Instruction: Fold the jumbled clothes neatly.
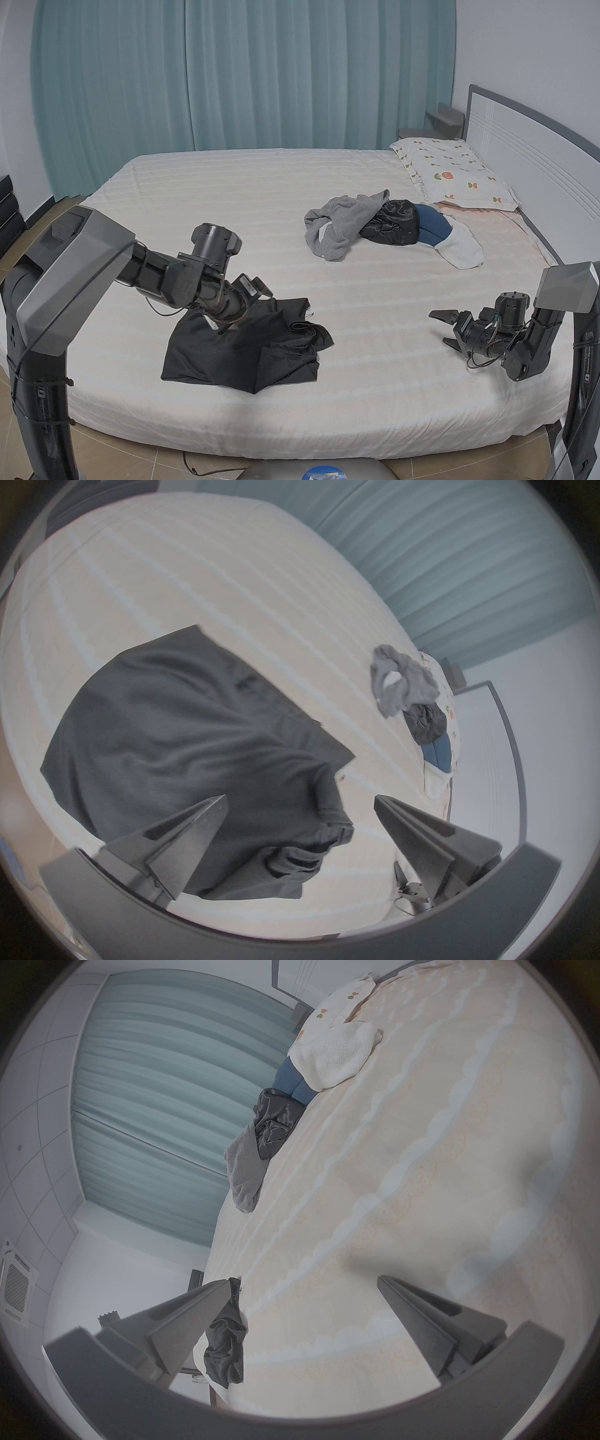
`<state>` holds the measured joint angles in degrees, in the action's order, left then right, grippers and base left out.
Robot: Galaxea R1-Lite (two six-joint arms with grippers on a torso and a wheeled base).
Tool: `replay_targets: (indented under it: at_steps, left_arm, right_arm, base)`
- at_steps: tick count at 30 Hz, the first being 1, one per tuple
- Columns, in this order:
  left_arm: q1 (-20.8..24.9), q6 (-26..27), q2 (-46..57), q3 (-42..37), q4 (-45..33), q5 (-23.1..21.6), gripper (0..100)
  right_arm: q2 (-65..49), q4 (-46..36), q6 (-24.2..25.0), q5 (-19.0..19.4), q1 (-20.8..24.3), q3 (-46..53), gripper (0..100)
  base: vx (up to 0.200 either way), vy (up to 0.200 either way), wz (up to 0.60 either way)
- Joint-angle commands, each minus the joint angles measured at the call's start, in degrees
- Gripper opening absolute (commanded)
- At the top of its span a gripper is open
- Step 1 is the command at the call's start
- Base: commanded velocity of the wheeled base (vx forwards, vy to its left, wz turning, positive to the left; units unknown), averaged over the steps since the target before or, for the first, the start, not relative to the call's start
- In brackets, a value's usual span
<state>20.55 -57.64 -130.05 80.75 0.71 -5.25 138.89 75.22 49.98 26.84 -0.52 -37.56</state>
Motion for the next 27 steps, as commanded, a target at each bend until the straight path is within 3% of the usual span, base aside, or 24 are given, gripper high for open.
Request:
replay_targets:
  at_steps: [1,5,10,13,18,21,27]
  left_arm:
    - [-6.2,-1.8,3.0,-6.7,1.4,-5.0,100]
    - [-10.3,-2.0,2.6,-11.1,7.4,-7.7,100]
    - [-12.2,-3.5,3.6,-12.9,9.8,-9.6,100]
    - [-12.7,-3.5,2.4,-13.1,9.8,-12.3,100]
    - [-12.7,-3.2,1.9,-13.5,10.6,-12.3,100]
    - [-12.8,-3.4,2.1,-13.5,10.8,-12.4,100]
    - [-12.7,-3.2,1.9,-13.5,10.8,-12.4,100]
  right_arm:
    - [0.1,0.0,-0.1,-0.1,0.0,0.1,100]
    - [-0.4,-0.1,-0.1,-0.6,0.8,0.2,100]
    - [-1.8,-0.6,-0.3,-2.8,3.0,0.4,100]
    - [-2.7,-0.8,-0.4,-7.2,6.7,1.1,100]
    - [-4.2,-2.4,-1.0,-10.8,10.9,1.1,100]
    - [-6.3,-6.7,-1.9,-12.3,12.1,-0.3,100]
    - [-7.6,-17.9,-4.9,-21.1,15.1,-5.9,100]
  base:
    - [0.000,0.200,0.00]
    - [0.000,0.200,0.00]
    - [0.000,0.200,0.00]
    - [0.000,0.200,0.00]
    - [0.000,0.200,0.00]
    - [0.000,0.200,0.00]
    - [0.000,0.200,0.00]
